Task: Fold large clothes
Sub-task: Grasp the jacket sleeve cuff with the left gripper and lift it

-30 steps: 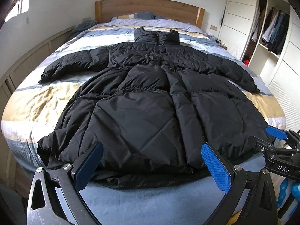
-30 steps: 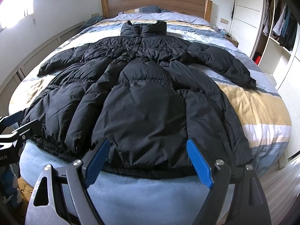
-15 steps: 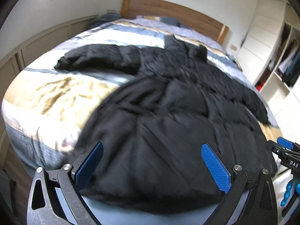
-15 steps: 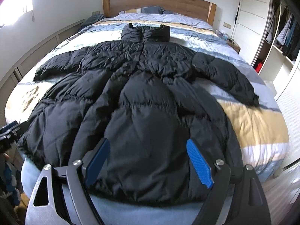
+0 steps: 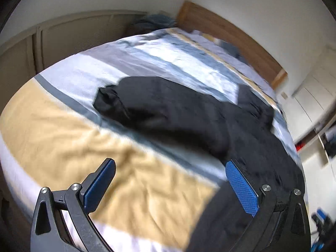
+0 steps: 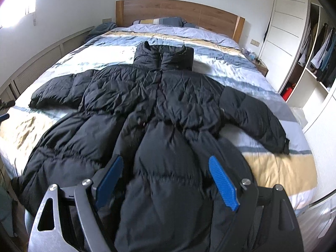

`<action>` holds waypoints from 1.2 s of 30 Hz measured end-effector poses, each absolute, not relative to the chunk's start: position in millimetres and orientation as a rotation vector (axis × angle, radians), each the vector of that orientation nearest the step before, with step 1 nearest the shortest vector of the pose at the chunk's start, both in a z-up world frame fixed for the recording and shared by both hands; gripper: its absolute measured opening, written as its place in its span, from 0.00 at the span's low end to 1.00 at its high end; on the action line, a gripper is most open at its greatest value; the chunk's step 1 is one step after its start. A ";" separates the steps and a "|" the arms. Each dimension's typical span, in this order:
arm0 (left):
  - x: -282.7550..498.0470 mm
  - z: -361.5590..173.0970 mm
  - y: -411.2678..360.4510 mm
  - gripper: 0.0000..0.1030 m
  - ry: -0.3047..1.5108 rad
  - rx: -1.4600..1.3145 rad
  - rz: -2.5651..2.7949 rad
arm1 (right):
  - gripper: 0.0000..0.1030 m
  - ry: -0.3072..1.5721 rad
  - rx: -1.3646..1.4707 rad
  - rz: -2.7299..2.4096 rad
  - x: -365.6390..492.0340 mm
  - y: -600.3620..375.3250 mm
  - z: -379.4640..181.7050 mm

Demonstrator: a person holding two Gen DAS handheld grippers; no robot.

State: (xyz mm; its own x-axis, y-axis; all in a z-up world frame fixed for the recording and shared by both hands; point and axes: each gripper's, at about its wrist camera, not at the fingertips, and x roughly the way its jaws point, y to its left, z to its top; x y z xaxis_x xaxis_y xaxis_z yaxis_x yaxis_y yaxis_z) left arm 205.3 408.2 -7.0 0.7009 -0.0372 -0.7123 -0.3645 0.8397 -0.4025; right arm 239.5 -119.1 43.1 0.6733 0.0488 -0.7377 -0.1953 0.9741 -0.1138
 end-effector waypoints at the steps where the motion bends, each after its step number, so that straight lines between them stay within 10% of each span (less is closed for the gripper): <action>1: 212.1 -10.6 417.3 0.99 0.784 -0.579 0.195 | 0.81 0.821 -0.188 0.135 243.7 -118.2 44.0; 12: 282.6 -103.8 508.1 0.97 0.797 -1.114 0.228 | 0.81 0.834 -0.187 0.085 266.1 -116.3 39.5; 23: 293.2 -117.6 513.4 0.18 0.760 -1.297 0.221 | 0.81 0.816 -0.147 0.039 256.1 -143.6 43.7; 36: 298.3 -18.6 463.8 0.06 0.717 -1.017 0.178 | 0.81 0.735 -0.075 0.050 221.2 -175.6 62.3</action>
State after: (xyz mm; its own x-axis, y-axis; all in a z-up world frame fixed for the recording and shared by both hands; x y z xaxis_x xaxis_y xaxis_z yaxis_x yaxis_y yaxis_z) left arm 298.3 463.8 -18.6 0.7610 -0.1845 -0.6219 -0.4537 0.5338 -0.7136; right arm 221.2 -175.6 62.3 0.7411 0.0188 -0.6711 -0.0714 0.9961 -0.0510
